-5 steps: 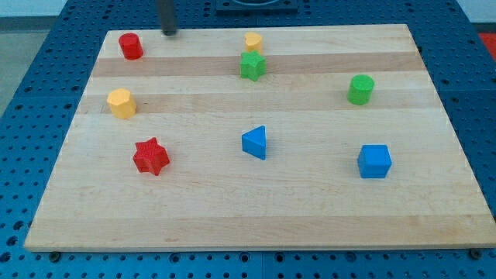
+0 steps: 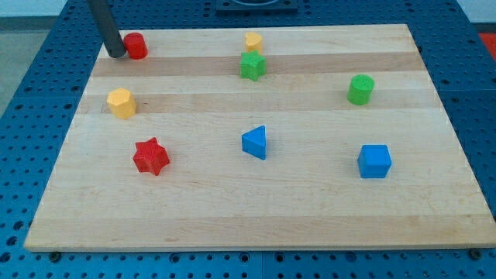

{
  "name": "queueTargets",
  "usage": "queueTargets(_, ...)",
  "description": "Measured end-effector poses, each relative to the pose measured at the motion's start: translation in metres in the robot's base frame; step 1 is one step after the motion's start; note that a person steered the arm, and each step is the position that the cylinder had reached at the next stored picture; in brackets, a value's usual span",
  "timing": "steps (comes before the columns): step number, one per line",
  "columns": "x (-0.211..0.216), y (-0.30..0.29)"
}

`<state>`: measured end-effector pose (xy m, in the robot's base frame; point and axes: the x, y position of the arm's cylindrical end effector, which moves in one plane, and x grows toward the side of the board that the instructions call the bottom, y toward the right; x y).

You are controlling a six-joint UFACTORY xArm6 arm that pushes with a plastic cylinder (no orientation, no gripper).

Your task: Push the red circle to the center of the board

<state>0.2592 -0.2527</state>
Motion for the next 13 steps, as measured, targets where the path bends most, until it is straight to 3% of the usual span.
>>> queueTargets(1,0.001,0.023)
queueTargets(3,-0.007,-0.026)
queueTargets(4,-0.044,-0.035)
queueTargets(5,-0.057,0.002)
queueTargets(9,0.024,0.108)
queueTargets(11,0.044,0.163)
queueTargets(13,0.045,0.163)
